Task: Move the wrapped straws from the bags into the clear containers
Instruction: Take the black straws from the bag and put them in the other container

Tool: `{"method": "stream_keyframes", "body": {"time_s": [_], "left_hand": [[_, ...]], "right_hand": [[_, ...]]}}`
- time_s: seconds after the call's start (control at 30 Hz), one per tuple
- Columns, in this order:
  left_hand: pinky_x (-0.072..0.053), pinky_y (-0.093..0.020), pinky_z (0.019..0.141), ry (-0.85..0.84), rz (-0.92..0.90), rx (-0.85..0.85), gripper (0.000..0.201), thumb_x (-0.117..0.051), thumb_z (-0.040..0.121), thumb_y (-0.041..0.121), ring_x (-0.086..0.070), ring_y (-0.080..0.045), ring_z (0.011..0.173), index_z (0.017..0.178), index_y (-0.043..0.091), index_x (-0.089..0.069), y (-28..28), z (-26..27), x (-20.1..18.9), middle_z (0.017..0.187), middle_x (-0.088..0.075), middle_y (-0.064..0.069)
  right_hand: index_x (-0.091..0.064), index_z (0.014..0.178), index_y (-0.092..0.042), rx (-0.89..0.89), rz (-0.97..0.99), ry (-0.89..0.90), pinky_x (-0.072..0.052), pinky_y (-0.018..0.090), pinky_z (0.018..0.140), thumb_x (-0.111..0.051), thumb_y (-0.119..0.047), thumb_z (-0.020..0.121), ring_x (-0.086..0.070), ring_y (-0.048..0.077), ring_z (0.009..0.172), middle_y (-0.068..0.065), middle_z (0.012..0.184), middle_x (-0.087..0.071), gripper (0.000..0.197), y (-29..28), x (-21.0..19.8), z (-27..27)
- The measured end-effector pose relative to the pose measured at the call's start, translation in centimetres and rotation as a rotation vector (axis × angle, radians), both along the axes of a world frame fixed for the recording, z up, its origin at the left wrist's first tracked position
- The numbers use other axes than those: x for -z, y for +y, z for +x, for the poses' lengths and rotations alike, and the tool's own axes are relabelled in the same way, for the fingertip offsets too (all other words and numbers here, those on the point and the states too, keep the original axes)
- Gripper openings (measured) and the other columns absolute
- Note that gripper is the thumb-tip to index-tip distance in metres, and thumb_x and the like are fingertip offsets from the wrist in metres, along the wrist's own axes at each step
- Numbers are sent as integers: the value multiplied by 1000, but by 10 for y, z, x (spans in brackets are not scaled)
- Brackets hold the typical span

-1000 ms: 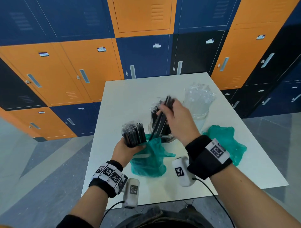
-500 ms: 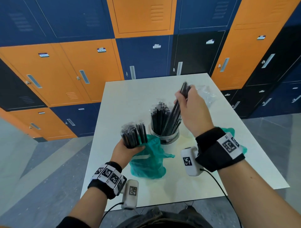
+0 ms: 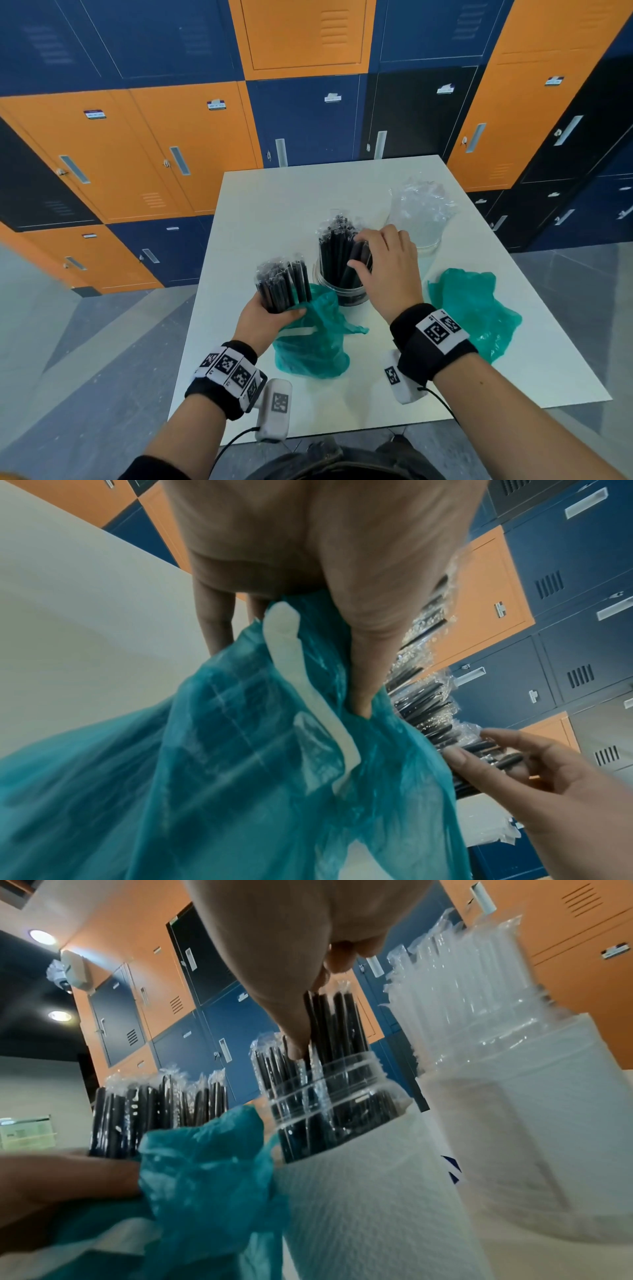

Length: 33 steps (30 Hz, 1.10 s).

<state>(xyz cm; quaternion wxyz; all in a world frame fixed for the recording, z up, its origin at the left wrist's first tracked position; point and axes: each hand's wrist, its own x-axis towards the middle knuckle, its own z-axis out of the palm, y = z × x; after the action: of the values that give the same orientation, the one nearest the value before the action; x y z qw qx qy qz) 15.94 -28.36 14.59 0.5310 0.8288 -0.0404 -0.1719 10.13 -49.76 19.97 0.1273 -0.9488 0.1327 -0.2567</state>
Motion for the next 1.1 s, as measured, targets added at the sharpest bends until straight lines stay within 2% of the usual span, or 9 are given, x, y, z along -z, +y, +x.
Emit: {"method": "stream_keyframes", "body": {"time_s": [0.23,0.37,0.47,0.57,0.63,0.7,0.87,1.0,1.1], "left_hand": [[-43,-11,67,3,-4,8,48,-87,70,25,-61,2,87,113,19,-64,3,0,2,96,-68,13],[-43,-13,68,2,-11,6,45,-86,71,24,-61,-1,87,110,24,-63,3,-1,0,94,-66,14],[-43,-13,67,-3,-31,8,41,-85,72,21,-59,2,84,105,26,-62,4,-2,-1,91,-65,17],[-44,-14,66,-11,-25,3,37,-85,72,19,-60,2,82,101,24,-63,5,-2,-1,88,-66,16],[-45,-16,65,-9,-18,-7,38,-86,71,20,-62,-1,83,103,21,-65,6,-2,0,89,-68,13],[-46,-19,63,-5,-16,-12,38,-87,70,21,-63,-5,81,102,20,-66,8,-2,1,88,-69,10],[-47,-18,64,16,-66,2,35,-86,71,16,-65,-9,81,100,21,-67,8,-4,0,88,-71,8],[-45,-14,62,17,-72,6,37,-86,71,17,-66,-8,81,104,18,-69,8,-5,1,90,-73,6],[-45,-15,62,18,-62,8,37,-86,70,21,-67,-7,82,104,20,-70,7,-4,0,90,-73,5]], "right_hand": [[-60,108,-20,-17,-66,84,-40,37,78,-74,-36,79,-54,25,92,2,100,-57,36,3,8,0],[-64,104,-24,5,-66,21,-39,37,80,-60,-47,89,-48,25,91,3,98,-51,29,9,-4,2],[-66,103,-24,1,-37,-67,-40,37,79,-59,-41,89,-45,25,91,3,98,-49,23,23,-17,2],[-67,94,-20,-147,3,-84,-45,39,77,-59,-32,88,-50,23,87,1,91,-54,15,42,-22,2],[-68,91,-18,-253,62,-12,-50,37,71,-58,-29,90,-56,20,78,-1,86,-56,15,53,-22,3],[-65,105,-19,-269,150,192,-51,34,70,-53,-36,95,-59,18,79,-3,98,-57,23,61,-19,5],[-50,135,-18,-245,316,424,-50,38,89,-51,-48,94,-60,23,105,0,128,-52,50,70,-4,15],[-56,120,-15,-262,510,404,-47,36,88,-57,-39,94,-58,23,100,2,115,-55,36,74,7,17],[-50,110,-13,-256,662,370,-44,31,78,-57,-34,95,-57,20,90,2,101,-60,27,74,9,13]]}}
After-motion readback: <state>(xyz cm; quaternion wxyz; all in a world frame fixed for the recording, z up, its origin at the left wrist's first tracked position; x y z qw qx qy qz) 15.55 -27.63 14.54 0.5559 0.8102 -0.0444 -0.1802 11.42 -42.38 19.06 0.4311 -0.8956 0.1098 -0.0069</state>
